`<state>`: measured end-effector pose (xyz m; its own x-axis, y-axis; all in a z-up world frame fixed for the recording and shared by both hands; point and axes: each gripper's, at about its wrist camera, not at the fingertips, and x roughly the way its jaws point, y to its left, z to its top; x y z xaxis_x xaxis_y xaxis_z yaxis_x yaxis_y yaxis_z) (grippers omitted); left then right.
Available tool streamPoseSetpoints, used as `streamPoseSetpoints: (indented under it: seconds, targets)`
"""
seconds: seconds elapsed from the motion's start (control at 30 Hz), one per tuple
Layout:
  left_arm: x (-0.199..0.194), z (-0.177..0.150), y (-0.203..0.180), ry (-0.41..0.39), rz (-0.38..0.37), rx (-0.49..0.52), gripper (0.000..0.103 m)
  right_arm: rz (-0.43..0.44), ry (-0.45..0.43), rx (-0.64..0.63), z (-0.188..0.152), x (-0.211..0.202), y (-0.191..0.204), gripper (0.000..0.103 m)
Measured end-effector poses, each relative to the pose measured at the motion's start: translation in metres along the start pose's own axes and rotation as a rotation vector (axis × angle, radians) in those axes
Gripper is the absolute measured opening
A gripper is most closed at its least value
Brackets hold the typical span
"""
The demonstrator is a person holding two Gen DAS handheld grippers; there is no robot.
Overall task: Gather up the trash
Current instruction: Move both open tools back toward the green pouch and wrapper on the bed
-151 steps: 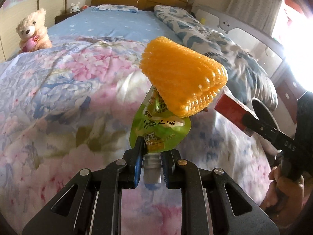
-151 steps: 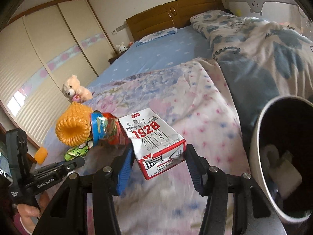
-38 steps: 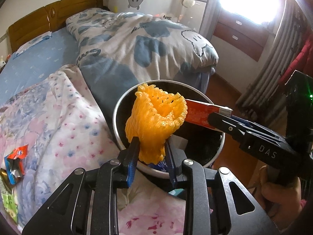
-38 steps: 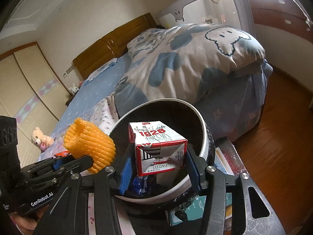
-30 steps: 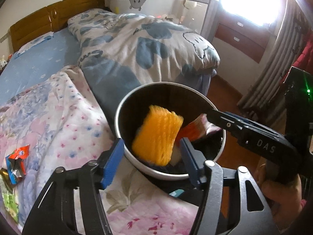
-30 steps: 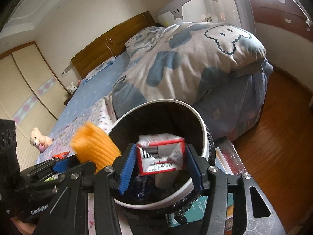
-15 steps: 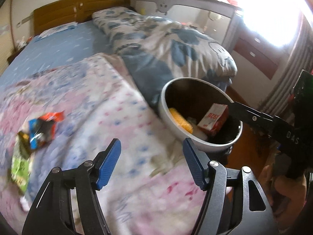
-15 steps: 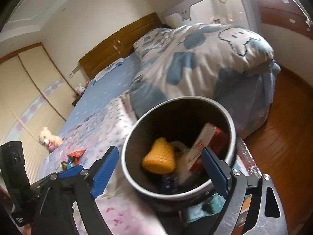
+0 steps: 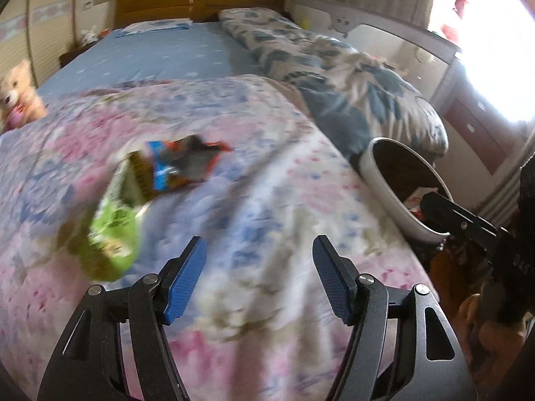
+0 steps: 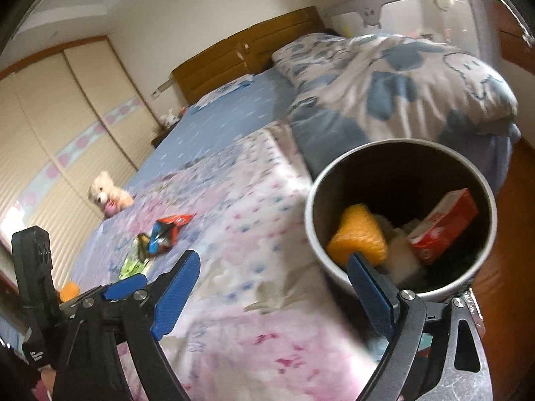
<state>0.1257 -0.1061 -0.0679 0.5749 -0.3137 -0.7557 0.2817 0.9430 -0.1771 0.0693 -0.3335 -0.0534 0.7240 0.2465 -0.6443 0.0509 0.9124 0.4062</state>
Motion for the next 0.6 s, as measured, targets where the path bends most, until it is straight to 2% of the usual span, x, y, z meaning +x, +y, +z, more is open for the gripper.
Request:
streamPoseSetpoints:
  seconds: [0.6]
  targets:
    - [-0.029,-0.022,0.074,-0.033,0.098,-0.130,0.067,0.065,0.081,-0.085,-0.029,0.040,0.061,0.091]
